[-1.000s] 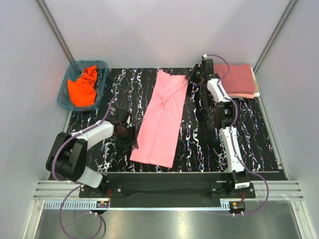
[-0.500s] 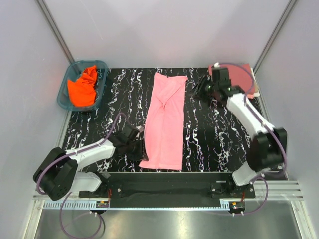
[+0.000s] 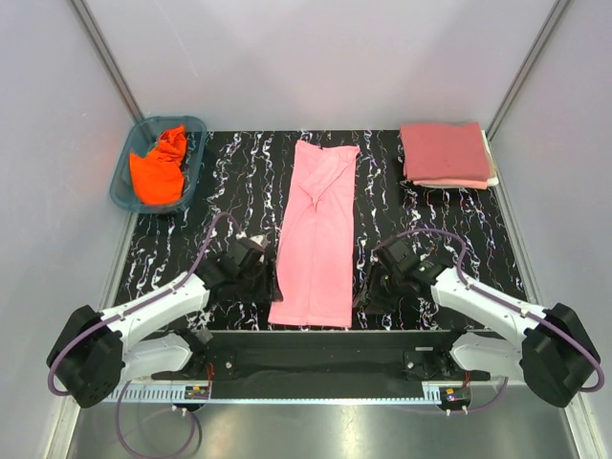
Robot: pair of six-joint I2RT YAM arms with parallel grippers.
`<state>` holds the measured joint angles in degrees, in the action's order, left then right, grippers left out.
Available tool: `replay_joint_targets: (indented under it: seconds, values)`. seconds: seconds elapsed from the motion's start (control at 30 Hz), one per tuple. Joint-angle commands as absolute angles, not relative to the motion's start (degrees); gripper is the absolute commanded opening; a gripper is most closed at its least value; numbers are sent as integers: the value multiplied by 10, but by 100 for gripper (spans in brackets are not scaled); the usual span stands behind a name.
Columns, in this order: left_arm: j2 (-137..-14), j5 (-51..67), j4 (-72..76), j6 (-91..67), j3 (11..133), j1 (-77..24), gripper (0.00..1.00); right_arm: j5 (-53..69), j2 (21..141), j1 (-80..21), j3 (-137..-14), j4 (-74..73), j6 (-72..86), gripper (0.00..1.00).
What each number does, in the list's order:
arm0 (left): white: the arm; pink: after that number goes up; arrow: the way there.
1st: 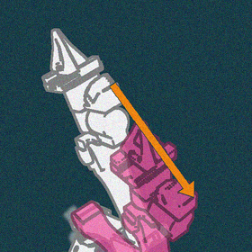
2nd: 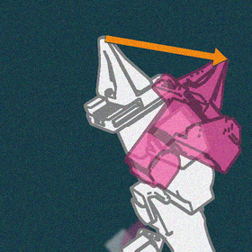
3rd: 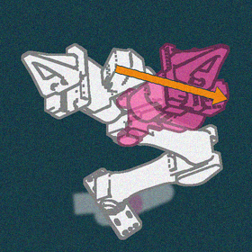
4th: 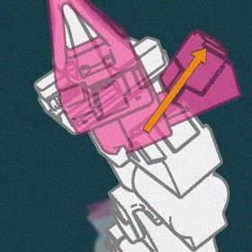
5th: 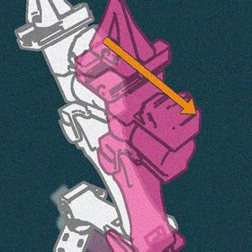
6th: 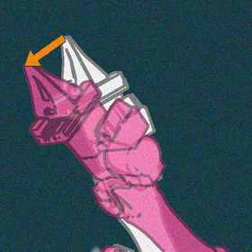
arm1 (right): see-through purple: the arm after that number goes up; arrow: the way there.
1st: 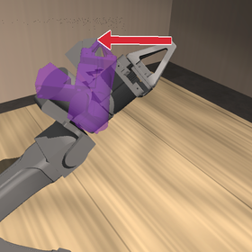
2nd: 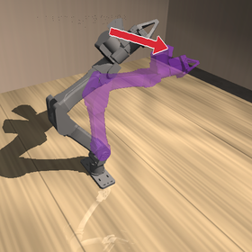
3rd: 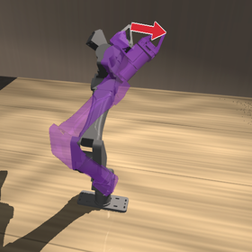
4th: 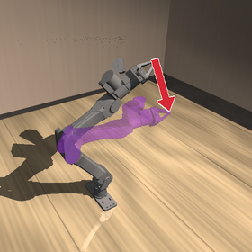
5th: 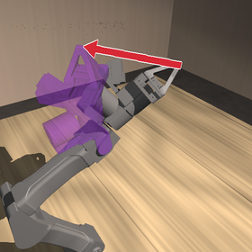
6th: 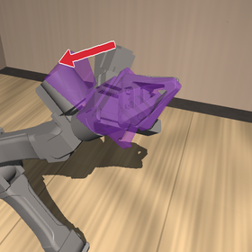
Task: Fold and stack the t-shirts
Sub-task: Fold the tshirt
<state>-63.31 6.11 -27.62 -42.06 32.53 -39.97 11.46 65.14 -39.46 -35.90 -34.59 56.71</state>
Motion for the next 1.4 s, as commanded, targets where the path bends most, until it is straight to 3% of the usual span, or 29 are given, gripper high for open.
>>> replay_joint_targets:
  seconds: [0.0,0.57,0.87,0.97,1.13,1.37]
  values:
    - [-623,31,-287,-418,319,-402,55,108,628,-426,-342,-300,615,47]
    - [-609,71,-253,-465,246,-402,43,112,686,-450,-279,-183,628,41]
    - [-584,83,-252,-465,242,-401,45,126,708,-459,-243,-171,649,34]
    - [-571,91,-253,-474,235,-402,44,114,684,-463,-236,-171,652,27]
    - [-557,115,-245,-489,226,-403,41,98,630,-463,-235,-192,654,0]
    - [-548,128,-240,-498,211,-405,36,91,613,-463,-235,-213,652,0]
